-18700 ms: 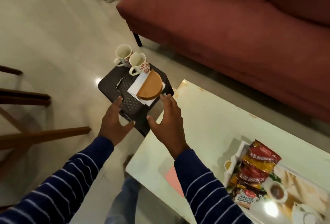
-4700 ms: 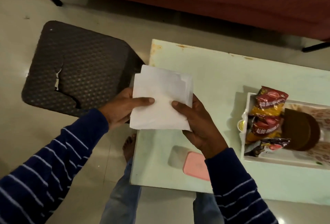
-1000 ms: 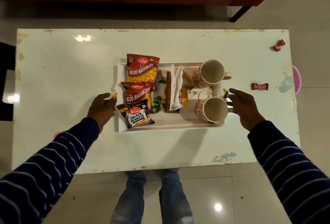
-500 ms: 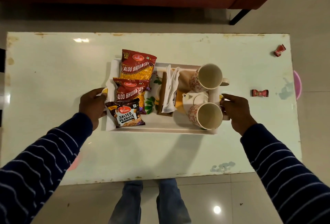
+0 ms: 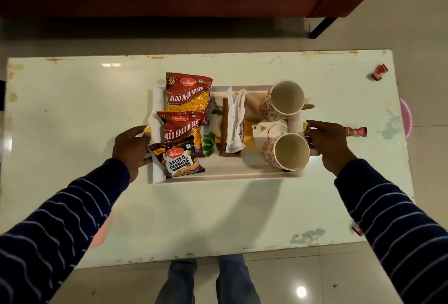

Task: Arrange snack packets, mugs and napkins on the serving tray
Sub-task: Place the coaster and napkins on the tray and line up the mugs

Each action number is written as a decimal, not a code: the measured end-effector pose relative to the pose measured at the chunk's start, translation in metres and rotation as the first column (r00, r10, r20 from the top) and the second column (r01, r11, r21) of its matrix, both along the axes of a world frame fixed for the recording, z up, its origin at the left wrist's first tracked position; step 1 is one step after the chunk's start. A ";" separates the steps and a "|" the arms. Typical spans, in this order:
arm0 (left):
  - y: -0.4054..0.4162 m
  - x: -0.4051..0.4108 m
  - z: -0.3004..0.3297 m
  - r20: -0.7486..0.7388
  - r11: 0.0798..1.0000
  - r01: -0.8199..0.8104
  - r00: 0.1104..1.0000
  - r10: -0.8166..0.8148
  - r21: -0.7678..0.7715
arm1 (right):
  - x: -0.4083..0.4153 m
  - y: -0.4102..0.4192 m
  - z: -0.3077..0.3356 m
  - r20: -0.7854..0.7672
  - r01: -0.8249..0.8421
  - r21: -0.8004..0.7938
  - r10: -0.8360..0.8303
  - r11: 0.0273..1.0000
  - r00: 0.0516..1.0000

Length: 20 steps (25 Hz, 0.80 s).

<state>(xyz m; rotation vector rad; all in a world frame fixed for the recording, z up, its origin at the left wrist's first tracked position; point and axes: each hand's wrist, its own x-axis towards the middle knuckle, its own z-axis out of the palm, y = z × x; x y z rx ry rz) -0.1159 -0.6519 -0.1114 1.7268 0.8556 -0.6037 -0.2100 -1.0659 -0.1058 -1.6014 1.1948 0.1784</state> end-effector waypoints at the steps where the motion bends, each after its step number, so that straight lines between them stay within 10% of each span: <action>1: -0.002 -0.002 -0.002 -0.003 1.000 0.000 1.000 0.000 -0.009 | 0.002 -0.003 0.001 0.006 0.005 -0.006 -0.005 1.000 1.000; 20: -0.004 -0.010 -0.010 0.061 0.999 -0.024 0.998 0.027 -0.045 | -0.003 -0.008 -0.004 -0.048 0.027 -0.018 -0.028 0.999 0.998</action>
